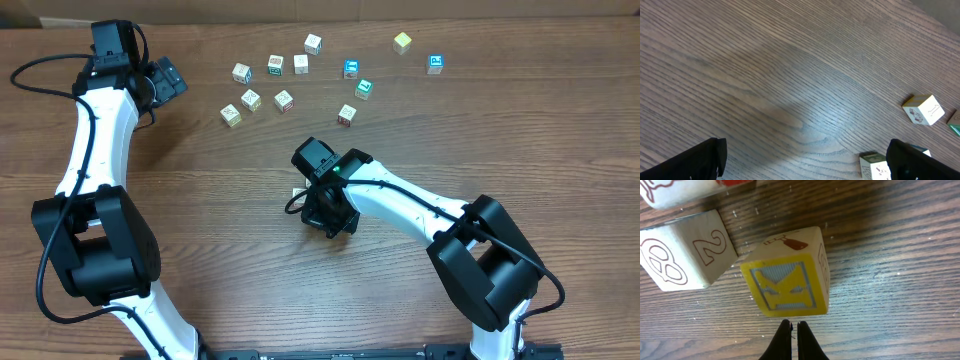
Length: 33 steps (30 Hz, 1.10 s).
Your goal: Form a circle
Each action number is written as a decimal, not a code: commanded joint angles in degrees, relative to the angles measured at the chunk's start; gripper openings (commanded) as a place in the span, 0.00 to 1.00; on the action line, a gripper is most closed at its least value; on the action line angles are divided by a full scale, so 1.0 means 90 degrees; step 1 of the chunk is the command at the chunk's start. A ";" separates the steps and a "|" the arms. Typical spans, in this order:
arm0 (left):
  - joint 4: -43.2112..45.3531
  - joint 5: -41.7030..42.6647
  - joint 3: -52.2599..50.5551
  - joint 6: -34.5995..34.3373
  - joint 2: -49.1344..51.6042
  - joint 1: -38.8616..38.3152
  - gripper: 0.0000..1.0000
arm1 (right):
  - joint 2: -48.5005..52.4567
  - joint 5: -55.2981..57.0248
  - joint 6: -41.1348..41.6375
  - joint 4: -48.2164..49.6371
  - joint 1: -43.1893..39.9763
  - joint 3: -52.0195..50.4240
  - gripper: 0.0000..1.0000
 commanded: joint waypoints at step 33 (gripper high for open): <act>0.0010 0.0007 0.0068 -0.0017 -0.0073 -0.0044 0.99 | 0.0051 0.0231 0.0148 0.0197 -0.0223 -0.0039 0.04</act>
